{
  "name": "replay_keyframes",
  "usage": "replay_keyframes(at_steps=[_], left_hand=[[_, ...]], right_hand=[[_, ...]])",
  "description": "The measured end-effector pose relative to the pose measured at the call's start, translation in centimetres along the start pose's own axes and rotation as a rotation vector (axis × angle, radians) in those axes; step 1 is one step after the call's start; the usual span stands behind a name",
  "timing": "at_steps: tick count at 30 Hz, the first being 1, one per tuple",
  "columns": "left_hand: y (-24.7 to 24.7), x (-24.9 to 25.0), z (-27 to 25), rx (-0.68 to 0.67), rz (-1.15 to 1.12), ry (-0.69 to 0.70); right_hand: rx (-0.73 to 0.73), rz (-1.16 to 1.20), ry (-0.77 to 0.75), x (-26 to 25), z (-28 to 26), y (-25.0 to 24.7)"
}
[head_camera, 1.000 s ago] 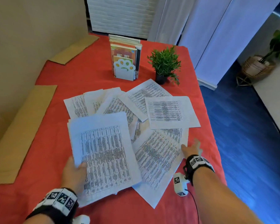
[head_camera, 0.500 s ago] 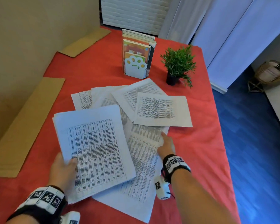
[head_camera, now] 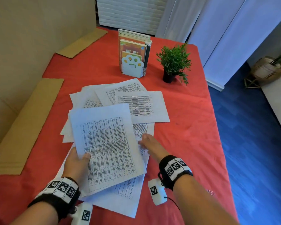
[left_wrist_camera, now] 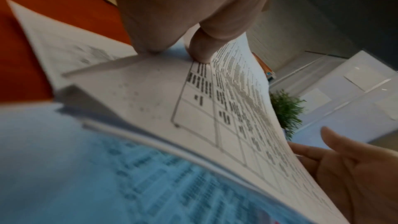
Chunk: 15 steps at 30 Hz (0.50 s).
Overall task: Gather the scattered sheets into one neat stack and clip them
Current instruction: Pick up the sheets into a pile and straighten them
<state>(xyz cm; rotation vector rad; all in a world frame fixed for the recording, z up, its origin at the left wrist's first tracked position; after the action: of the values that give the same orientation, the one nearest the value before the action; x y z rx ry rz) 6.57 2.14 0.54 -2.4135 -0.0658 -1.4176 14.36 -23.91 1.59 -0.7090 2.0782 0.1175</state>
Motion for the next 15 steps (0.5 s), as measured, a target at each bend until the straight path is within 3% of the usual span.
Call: replay_keyframes(at_steps=[2, 7, 10, 15], left_hand=[[2.4, 1.0, -0.5, -0.031, 0.051, 0.009], [7.9, 3.0, -1.7, -0.063, 0.173, -0.014], [11.1, 4.0, -2.6, -0.166, 0.199, -0.017], [15.6, 4.9, -4.8, -0.431, -0.154, -0.067]], right_hand=[[-0.039, 0.045, 0.011, 0.5, -1.7, 0.3], [0.193, -0.050, 0.016, 2.9, -5.8, -2.5], [0.276, -0.027, 0.029, 5.0, -7.8, -5.3], [0.492, 0.044, 0.044, 9.0, -9.5, -12.4]])
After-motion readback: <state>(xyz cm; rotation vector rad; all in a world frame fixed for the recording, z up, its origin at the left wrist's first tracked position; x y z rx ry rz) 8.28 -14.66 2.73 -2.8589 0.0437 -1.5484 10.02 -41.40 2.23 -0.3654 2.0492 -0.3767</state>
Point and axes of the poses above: each hand's wrist, its own z-axis towards the middle knuckle, its own y-axis out of the palm, x = y × z, the point moved 2 cm from there along z, towards the middle knuckle, and after that the axes turned 12 degrees about -x, right-handed, at the moved point
